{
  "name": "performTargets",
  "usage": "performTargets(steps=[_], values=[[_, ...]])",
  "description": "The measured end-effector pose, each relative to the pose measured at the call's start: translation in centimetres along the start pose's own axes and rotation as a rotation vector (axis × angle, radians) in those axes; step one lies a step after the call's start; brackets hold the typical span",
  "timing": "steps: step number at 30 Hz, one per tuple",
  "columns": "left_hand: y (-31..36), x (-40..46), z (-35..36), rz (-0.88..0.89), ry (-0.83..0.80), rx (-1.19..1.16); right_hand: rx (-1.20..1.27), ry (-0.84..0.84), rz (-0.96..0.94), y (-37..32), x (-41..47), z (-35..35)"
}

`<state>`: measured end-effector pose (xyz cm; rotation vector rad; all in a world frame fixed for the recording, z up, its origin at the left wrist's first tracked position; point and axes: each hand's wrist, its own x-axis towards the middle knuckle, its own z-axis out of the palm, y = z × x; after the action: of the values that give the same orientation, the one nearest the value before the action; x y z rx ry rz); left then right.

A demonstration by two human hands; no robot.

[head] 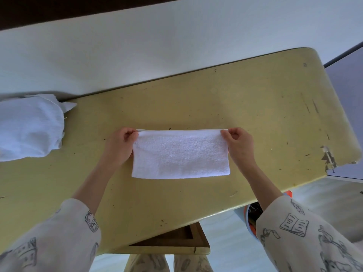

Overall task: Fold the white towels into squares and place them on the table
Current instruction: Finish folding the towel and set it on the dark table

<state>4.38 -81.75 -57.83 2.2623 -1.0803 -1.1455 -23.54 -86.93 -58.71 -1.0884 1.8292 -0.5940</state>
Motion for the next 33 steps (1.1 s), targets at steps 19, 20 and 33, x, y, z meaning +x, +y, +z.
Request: performTargets(steps=[19,20,33], values=[[-0.58,0.74,0.12,0.018,0.041,-0.080,-0.198,0.024,-0.012,-0.68,-0.01,0.53],[-0.65,0.81,0.07,0.026,0.043,-0.067,-0.208,0.023,-0.017,-0.71,-0.05,0.52],[-0.71,0.63,0.65,0.123,0.203,0.107,-0.295,0.012,-0.043,-0.80,-0.30,0.54]])
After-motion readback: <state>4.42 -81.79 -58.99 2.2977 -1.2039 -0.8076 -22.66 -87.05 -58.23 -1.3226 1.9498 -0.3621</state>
